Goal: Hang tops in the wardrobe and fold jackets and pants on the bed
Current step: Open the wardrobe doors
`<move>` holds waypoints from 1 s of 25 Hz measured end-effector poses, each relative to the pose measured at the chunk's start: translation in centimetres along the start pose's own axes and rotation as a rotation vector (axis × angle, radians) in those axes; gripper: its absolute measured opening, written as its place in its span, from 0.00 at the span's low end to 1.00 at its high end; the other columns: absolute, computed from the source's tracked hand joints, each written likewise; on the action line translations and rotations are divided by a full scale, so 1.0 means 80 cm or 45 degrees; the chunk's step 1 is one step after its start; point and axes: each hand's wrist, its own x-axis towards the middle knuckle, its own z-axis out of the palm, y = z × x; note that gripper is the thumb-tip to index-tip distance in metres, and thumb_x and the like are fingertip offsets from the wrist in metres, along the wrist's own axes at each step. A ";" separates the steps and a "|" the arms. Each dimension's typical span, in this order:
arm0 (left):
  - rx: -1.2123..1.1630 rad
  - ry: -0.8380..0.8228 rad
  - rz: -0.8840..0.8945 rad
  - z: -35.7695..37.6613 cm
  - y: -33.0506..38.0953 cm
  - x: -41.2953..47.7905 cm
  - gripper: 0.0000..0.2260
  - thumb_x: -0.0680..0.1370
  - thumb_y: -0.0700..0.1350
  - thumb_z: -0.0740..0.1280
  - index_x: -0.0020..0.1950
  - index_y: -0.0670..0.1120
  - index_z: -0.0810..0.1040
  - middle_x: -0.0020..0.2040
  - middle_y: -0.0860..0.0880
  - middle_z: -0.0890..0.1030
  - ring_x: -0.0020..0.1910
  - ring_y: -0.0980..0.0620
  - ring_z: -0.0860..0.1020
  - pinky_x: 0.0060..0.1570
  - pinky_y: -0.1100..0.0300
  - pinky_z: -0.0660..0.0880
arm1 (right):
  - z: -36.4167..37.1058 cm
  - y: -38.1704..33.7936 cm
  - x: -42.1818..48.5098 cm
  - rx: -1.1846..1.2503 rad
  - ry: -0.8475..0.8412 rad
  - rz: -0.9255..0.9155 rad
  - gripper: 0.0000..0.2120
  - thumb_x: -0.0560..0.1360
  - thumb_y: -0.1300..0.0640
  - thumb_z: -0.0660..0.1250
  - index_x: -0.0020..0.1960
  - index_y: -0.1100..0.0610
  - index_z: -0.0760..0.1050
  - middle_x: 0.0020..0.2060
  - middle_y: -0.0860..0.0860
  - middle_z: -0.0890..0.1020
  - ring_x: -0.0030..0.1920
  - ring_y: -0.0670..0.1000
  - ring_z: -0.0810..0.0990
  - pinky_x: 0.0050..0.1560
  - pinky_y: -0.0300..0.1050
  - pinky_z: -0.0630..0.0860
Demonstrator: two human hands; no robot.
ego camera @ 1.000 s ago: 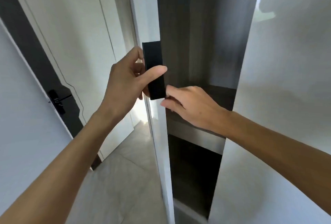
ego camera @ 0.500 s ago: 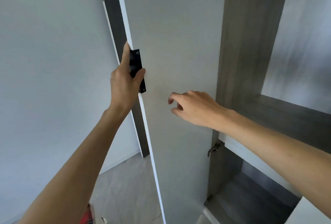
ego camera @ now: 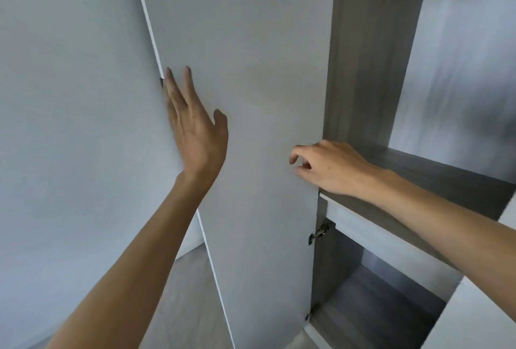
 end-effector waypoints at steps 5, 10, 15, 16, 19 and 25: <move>-0.538 -0.605 0.168 0.095 0.112 -0.076 0.21 0.78 0.39 0.66 0.71 0.45 0.68 0.65 0.48 0.74 0.61 0.50 0.75 0.63 0.53 0.73 | -0.049 0.132 -0.121 -0.311 -0.079 0.491 0.15 0.81 0.45 0.59 0.67 0.45 0.71 0.55 0.52 0.81 0.56 0.57 0.78 0.51 0.50 0.72; -0.890 -1.718 -0.081 0.206 0.189 -0.097 0.08 0.80 0.49 0.67 0.58 0.51 0.78 0.51 0.51 0.84 0.42 0.52 0.84 0.50 0.55 0.77 | -0.064 0.222 -0.219 -0.740 -0.137 0.887 0.22 0.82 0.45 0.57 0.75 0.49 0.62 0.60 0.58 0.80 0.57 0.61 0.80 0.56 0.52 0.76; -0.965 -1.892 0.150 0.320 0.253 -0.114 0.05 0.81 0.48 0.66 0.56 0.51 0.78 0.49 0.50 0.84 0.40 0.50 0.83 0.42 0.59 0.75 | -0.046 0.249 -0.213 -1.068 -0.196 0.912 0.20 0.84 0.44 0.52 0.70 0.53 0.67 0.53 0.55 0.83 0.52 0.58 0.82 0.50 0.47 0.76; -0.959 -1.931 0.239 0.341 0.263 -0.116 0.06 0.81 0.49 0.66 0.56 0.50 0.78 0.49 0.51 0.84 0.41 0.50 0.84 0.43 0.58 0.76 | -0.042 0.252 -0.207 -1.115 -0.209 0.953 0.20 0.84 0.44 0.51 0.68 0.54 0.69 0.51 0.54 0.83 0.50 0.57 0.83 0.48 0.46 0.76; -0.963 -2.026 0.490 0.385 0.290 -0.126 0.09 0.81 0.49 0.66 0.59 0.48 0.78 0.49 0.50 0.84 0.44 0.48 0.84 0.45 0.58 0.76 | -0.036 0.259 -0.190 -1.131 -0.259 1.056 0.20 0.84 0.44 0.50 0.67 0.55 0.70 0.50 0.54 0.82 0.49 0.56 0.82 0.48 0.46 0.76; -0.967 -2.193 0.690 0.414 0.313 -0.151 0.10 0.81 0.47 0.66 0.61 0.47 0.77 0.51 0.48 0.84 0.46 0.47 0.84 0.39 0.60 0.73 | -0.027 0.235 -0.180 -1.074 -0.216 1.178 0.19 0.84 0.45 0.51 0.65 0.56 0.70 0.43 0.53 0.78 0.44 0.54 0.81 0.46 0.45 0.76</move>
